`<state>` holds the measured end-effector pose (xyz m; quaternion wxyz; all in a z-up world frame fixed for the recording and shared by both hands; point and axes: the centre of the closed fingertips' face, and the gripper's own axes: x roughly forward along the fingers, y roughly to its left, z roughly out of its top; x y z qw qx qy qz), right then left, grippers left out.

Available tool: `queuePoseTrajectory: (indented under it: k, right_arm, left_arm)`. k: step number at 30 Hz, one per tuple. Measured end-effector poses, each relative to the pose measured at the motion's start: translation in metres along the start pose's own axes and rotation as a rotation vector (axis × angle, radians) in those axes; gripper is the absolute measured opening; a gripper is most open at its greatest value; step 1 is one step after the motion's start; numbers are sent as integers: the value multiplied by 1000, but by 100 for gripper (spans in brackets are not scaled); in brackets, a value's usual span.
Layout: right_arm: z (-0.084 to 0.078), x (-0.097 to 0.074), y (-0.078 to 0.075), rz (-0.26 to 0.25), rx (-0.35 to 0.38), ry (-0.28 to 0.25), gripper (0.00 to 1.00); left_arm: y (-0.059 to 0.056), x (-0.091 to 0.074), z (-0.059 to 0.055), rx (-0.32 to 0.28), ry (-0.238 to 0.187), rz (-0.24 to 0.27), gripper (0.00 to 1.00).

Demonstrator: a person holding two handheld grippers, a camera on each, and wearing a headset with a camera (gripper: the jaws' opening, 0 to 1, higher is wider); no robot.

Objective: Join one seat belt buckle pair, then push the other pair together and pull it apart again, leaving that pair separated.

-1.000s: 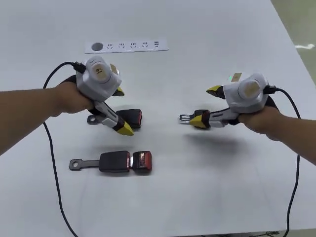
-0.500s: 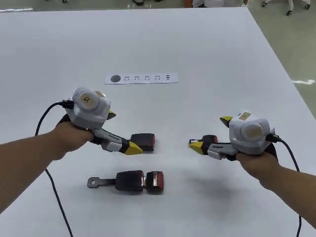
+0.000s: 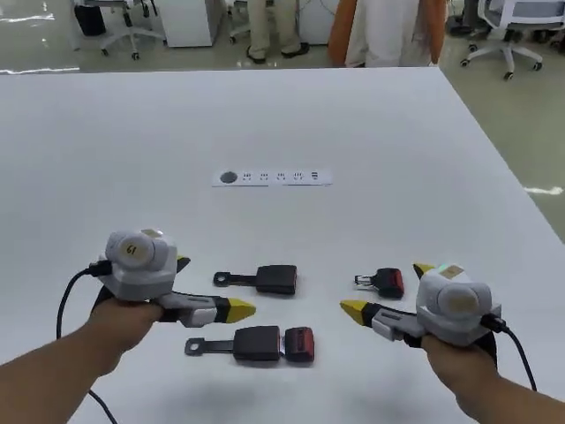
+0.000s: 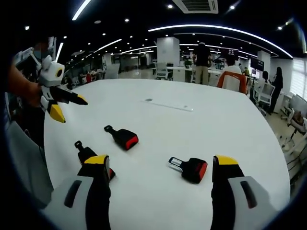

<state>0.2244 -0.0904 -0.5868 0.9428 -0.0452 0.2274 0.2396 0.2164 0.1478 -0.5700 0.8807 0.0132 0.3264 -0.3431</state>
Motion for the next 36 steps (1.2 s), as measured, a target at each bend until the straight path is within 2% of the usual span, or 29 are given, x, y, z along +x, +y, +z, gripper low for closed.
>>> queuePoseTrajectory:
  k: [4, 8, 11, 12, 14, 17, 19, 21, 23, 27, 29, 31, 34, 36]
  right_arm:
    - [-2, -9, 7, -17, -5, -21, 89]
    - [0, -24, 15, -38, -7, -43, 91]
    - [0, -30, 17, -42, -1, -50, 92]
    - [-1, -33, 19, -41, -6, -58, 93]
    - [0, -44, 28, -40, -13, -64, 93]
    - [3, -58, 30, -54, -4, -88, 94]
    - [3, -67, 32, -60, 2, -99, 94]
    - [1, -75, 33, -59, 23, -107, 95]
    - [-4, -83, 37, -61, 11, -107, 95]
    - [-11, -96, 40, -64, 17, -102, 95]
    - [-13, -103, 42, -60, 25, -103, 95]
    - [-16, -107, 44, -59, 15, -99, 96]
    - [-22, -111, 47, -52, 17, -94, 96]
    - [-25, -112, 47, -51, 26, -89, 95]
  left_arm:
    - [-5, -17, -11, 1, -19, 15, 100]
    - [-5, -31, -18, -14, -48, 32, 100]
    - [-4, -40, -24, -11, -51, 41, 100]
    - [-9, -45, -27, -18, -65, 47, 100]
    - [-13, -54, -28, -20, -80, 51, 100]
    - [-13, -65, -32, -12, -99, 50, 100]
    - [-20, -73, -37, -19, -109, 57, 100]
    - [-17, -83, -41, -26, -133, 68, 100]
    - [-21, -87, -43, -27, -136, 70, 100]
    - [-37, -93, -48, -19, -131, 65, 100]
    - [-36, -98, -49, -5, -132, 65, 100]
    - [-31, -101, -51, -22, -139, 70, 100]
    - [-34, -102, -53, -21, -134, 78, 100]
    - [-32, -104, -55, -33, -136, 79, 100]
